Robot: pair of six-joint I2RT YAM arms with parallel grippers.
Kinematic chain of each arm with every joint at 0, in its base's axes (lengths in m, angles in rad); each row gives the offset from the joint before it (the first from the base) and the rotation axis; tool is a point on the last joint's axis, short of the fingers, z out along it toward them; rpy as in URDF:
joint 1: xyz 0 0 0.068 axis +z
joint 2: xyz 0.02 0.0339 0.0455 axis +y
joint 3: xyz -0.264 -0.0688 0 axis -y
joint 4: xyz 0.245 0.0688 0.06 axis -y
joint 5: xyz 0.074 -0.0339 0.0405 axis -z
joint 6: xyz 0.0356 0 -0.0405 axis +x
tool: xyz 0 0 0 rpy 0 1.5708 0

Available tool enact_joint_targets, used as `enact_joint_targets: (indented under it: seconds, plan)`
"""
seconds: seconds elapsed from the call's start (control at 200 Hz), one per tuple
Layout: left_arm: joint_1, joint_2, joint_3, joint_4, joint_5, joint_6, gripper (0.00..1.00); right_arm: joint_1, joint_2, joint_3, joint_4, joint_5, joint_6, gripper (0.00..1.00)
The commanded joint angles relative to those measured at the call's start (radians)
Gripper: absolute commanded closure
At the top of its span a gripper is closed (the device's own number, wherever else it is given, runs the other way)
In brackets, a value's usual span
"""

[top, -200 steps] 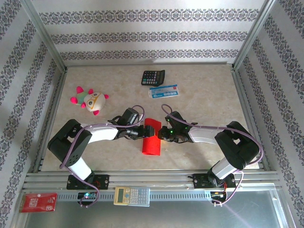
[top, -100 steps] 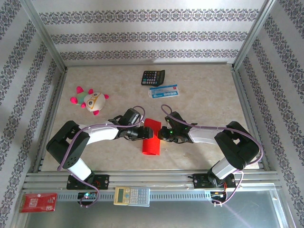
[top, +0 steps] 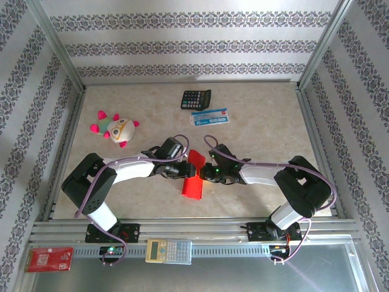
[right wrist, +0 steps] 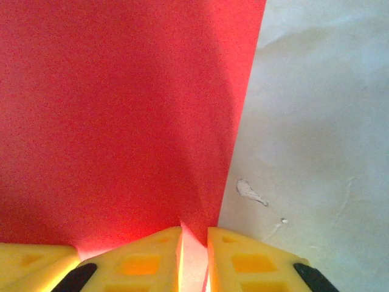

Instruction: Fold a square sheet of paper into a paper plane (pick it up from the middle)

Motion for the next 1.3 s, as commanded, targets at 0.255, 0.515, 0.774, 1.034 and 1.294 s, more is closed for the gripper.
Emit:
enact_joint_targets:
  seconds: [0.255, 0.515, 0.774, 1.034, 1.294]
  plan:
    - [-0.007, -0.012, -0.033, 0.007, -0.076, -0.036, 0.66, -0.097, -0.152, -0.017, -0.129, 0.019, -0.086, 0.74]
    - [-0.011, 0.006, -0.02, -0.051, -0.161, -0.076, 0.65, -0.182, -0.218, -0.042, -0.159, -0.007, -0.123, 0.74]
    - [-0.01, 0.017, -0.005, -0.075, -0.182, -0.1, 0.65, -0.199, -0.21, -0.052, -0.152, -0.026, -0.131, 0.74]
    - [-0.01, 0.016, 0.0, -0.062, -0.163, -0.13, 0.69, -0.203, -0.184, -0.048, -0.141, -0.045, -0.125, 0.74]
    - [-0.01, -0.026, -0.006, -0.047, -0.144, -0.158, 0.7, -0.201, -0.15, -0.031, -0.141, -0.058, -0.114, 0.74]
